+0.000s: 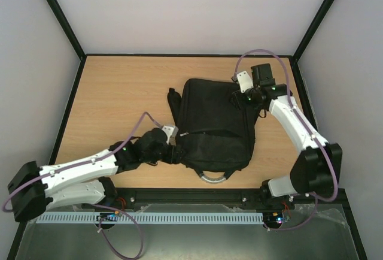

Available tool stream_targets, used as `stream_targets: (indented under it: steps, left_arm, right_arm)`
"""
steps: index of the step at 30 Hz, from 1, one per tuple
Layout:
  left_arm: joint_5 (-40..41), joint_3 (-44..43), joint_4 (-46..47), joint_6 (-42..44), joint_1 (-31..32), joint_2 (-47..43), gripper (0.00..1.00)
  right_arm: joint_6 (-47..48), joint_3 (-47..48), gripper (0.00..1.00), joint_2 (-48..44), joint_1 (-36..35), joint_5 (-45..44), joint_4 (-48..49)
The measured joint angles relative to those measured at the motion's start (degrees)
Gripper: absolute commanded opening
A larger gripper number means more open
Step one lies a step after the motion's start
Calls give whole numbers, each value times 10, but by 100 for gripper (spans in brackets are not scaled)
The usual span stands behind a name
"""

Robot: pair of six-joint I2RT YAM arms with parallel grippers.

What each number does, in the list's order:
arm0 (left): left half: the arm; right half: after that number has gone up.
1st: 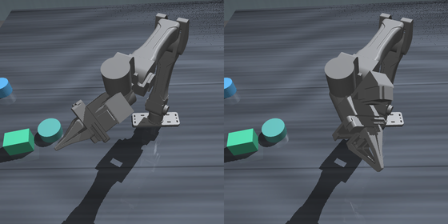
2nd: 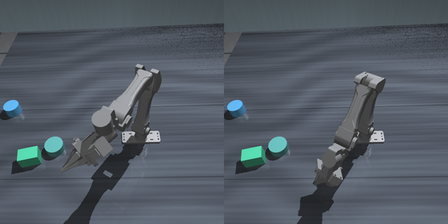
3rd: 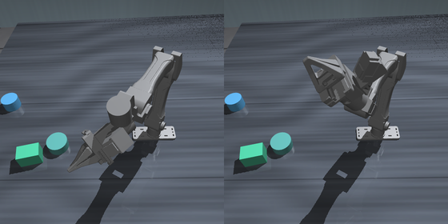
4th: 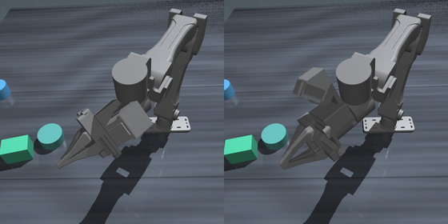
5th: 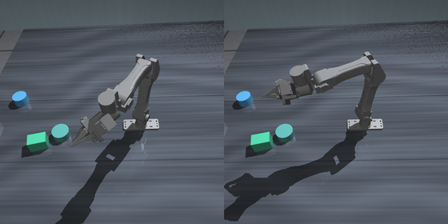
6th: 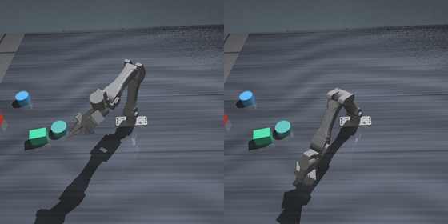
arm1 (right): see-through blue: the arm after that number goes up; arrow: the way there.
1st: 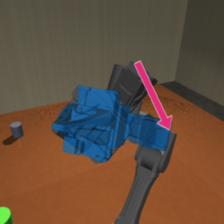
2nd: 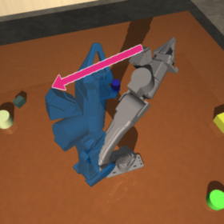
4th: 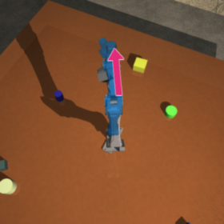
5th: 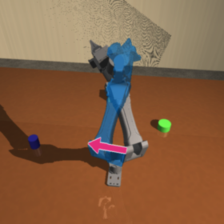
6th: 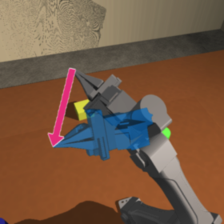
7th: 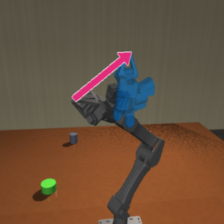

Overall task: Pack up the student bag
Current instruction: Adjust the student bag at the center of the board.

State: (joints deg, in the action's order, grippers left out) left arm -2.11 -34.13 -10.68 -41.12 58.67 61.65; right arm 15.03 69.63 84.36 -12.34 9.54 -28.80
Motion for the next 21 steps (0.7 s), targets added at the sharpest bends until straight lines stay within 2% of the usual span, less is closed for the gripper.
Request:
stream_targets:
  steps: [2,5,9,12,21]
  left_arm:
    - [4,0,-8,0,-24,-28,69]
    - [2,0,-9,2,-96,-49,63]
    - [-18,0,6,2,-164,-41,57]
    - [-48,0,35,0,-200,-16,56]
    - [-136,-3,101,-11,-223,103,53]
  right_arm:
    - [2,0,48,-40,-10,31,-9]
    - [9,-11,43,-78,-33,84,-18]
    - [20,-52,40,-87,-67,136,-27]
    - [28,-98,39,-87,-84,151,-31]
    - [45,-178,38,-82,-91,153,-4]
